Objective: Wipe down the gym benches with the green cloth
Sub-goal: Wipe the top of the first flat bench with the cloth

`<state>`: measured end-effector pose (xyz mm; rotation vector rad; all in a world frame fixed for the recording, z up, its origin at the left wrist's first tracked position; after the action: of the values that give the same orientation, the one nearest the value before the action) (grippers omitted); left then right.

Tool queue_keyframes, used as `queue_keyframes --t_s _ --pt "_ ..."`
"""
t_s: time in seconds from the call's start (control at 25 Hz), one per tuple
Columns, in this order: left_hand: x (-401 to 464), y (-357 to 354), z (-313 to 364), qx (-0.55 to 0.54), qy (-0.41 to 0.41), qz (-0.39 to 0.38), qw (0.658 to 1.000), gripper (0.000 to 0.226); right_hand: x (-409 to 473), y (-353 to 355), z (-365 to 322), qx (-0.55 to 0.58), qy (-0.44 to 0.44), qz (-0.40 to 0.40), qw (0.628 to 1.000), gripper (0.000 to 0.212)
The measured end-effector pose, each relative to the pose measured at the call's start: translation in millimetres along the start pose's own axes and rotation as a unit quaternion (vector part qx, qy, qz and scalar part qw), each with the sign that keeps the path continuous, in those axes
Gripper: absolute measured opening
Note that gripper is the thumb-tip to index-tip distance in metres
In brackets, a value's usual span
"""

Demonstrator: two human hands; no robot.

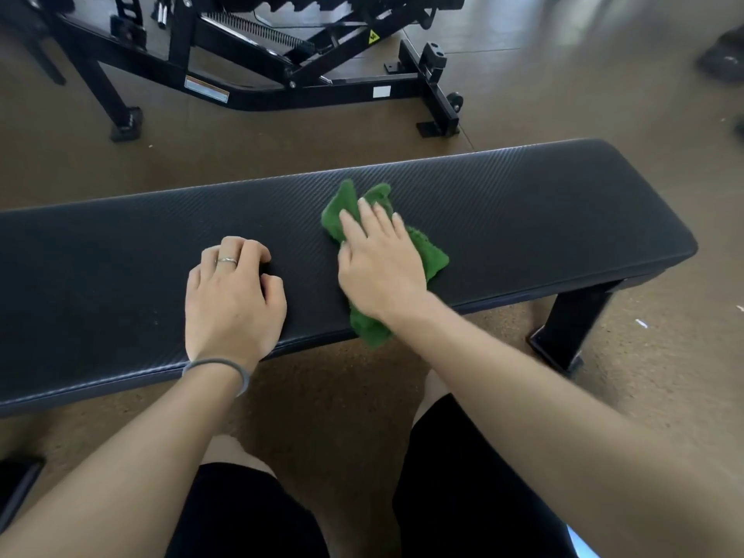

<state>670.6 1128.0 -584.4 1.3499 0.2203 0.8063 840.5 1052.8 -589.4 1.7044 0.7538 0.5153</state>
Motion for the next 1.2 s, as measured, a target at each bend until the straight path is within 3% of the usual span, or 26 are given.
queue_keyframes --t_s 0.12,0.28,0.36,0.48,0.6,0.72,0.84,1.0,1.08,1.2 --pt "1.7 0.4 -0.5 0.004 0.001 -0.006 1.000 0.018 -44.7 -11.7 -8.7 -0.003 0.042 0.037 0.998 0.055" --pt "0.1 1.8 -0.7 -0.001 -0.002 -0.005 1.000 0.021 -38.1 -2.9 12.7 0.017 0.079 0.043 0.996 0.052" --pt "-1.1 2.6 -1.5 -0.007 -0.002 -0.004 1.000 0.021 -27.6 11.0 55.2 0.010 0.046 0.046 0.998 0.052" --pt "-1.2 0.9 0.3 -0.007 0.004 -0.005 1.000 0.020 -24.2 20.8 104.4 -0.011 -0.069 0.067 0.995 0.053" --pt "0.4 0.3 -0.5 0.002 0.002 0.000 1.000 0.019 -42.0 6.0 50.7 -0.006 -0.093 0.116 0.989 0.056" --pt "0.9 -0.1 -0.8 0.002 0.002 -0.002 1.000 0.021 -70.6 -13.9 -16.5 0.023 0.021 0.100 0.995 0.051" --pt "-0.1 0.7 -1.7 -0.003 0.000 -0.001 1.000 0.022 -62.6 -5.2 -0.2 0.022 0.093 0.055 0.994 0.049" --pt "-2.2 0.8 -1.7 -0.013 0.006 0.001 1.000 0.021 -33.8 15.9 76.8 -0.007 -0.015 0.068 0.998 0.055" --pt "0.2 0.1 -3.0 -0.012 0.005 0.004 1.000 0.019 -29.7 15.6 68.8 -0.022 -0.064 0.065 0.996 0.059" --pt "1.3 -1.7 -2.9 -0.005 0.003 0.000 1.000 0.019 -40.6 2.5 19.2 -0.028 -0.012 0.050 0.998 0.058"
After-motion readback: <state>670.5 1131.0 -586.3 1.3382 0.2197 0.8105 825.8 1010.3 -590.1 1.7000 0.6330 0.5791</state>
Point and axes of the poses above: each hand's wrist, its own x-axis towards the middle knuckle, its own y-axis out of the back of the hand, z = x × y, the point moved 2 cm from there along x, towards the middle knuckle, and after that the axes turned 14 degrees about -y, right-handed, at the moved point
